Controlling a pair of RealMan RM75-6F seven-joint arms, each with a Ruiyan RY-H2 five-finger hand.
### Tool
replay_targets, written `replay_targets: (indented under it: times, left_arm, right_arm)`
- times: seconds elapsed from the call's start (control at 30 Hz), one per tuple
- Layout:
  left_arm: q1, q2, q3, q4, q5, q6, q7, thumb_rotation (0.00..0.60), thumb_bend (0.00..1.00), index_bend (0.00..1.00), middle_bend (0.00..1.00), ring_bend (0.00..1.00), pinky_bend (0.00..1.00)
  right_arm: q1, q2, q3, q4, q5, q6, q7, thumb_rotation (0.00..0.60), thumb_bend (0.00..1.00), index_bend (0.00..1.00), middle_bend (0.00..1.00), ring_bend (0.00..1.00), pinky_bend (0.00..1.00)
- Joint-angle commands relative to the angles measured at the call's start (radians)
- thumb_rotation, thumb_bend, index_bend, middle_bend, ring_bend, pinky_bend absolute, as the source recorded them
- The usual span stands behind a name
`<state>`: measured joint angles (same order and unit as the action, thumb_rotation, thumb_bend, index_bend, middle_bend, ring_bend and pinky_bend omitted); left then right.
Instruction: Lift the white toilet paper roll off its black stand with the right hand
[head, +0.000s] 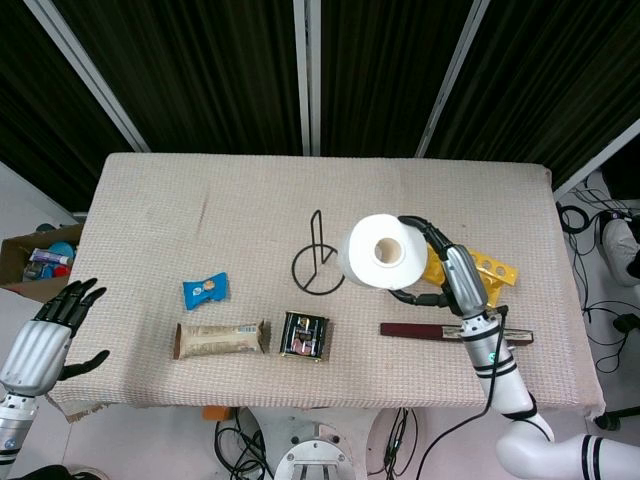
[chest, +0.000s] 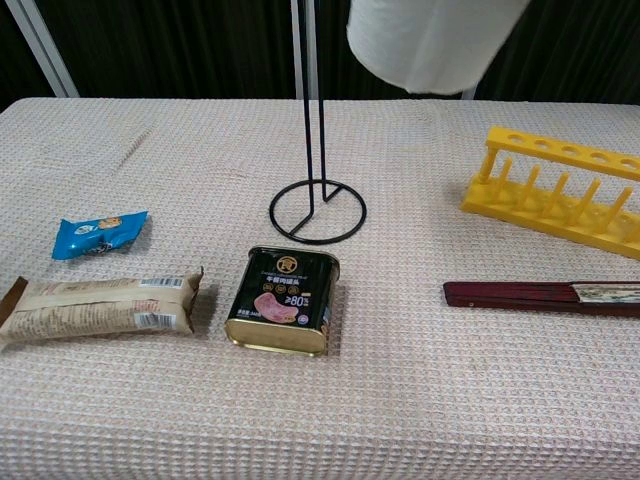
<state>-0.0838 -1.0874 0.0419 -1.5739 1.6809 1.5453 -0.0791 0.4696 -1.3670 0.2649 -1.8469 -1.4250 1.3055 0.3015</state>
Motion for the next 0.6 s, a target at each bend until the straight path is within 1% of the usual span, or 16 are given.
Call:
replay_targets:
  times: [0.03, 0.13, 0.23, 0.5, 0.57, 0.6]
  left_arm:
    - [-0.002, -0.001, -0.002, -0.001, -0.009, -0.009, 0.001, 0.593, 0.16, 0.12, 0.06, 0.06, 0.22]
    - [-0.004, -0.002, -0.002, 0.000, -0.010, -0.012, 0.002, 0.593, 0.16, 0.12, 0.06, 0.06, 0.22]
    - [-0.003, -0.001, -0.003, 0.001, -0.011, -0.007, -0.002, 0.592, 0.16, 0.12, 0.06, 0.06, 0.22]
    - [-0.002, 0.002, -0.004, 0.008, -0.014, -0.005, -0.018, 0.594, 0.16, 0.12, 0.06, 0.06, 0.22]
    - [-0.002, 0.003, -0.004, 0.009, -0.016, -0.006, -0.020, 0.594, 0.16, 0.12, 0.06, 0.06, 0.22]
    - [-0.002, 0.004, -0.005, 0.009, -0.017, -0.006, -0.021, 0.593, 0.16, 0.12, 0.06, 0.06, 0.22]
  right_arm:
    - [-0.022, -0.002, -0.042, 0.069, 0.048, -0.044, 0.011, 0.600, 0.25, 0.43, 0.48, 0.44, 0.46]
    - [-0.016, -0.028, -0.057, 0.130, 0.075, -0.079, 0.012, 0.600, 0.25, 0.43, 0.48, 0.44, 0.46]
    - [-0.004, -0.073, -0.072, 0.201, 0.100, -0.126, 0.027, 0.600, 0.25, 0.43, 0.48, 0.44, 0.46]
    - [0.022, -0.160, -0.089, 0.325, 0.148, -0.214, 0.023, 0.600, 0.26, 0.43, 0.47, 0.44, 0.46]
    - [0.031, -0.168, -0.095, 0.346, 0.142, -0.240, 0.037, 0.600, 0.26, 0.39, 0.43, 0.42, 0.45]
    - [0.035, -0.167, -0.099, 0.350, 0.136, -0.254, 0.047, 0.600, 0.25, 0.33, 0.38, 0.37, 0.42]
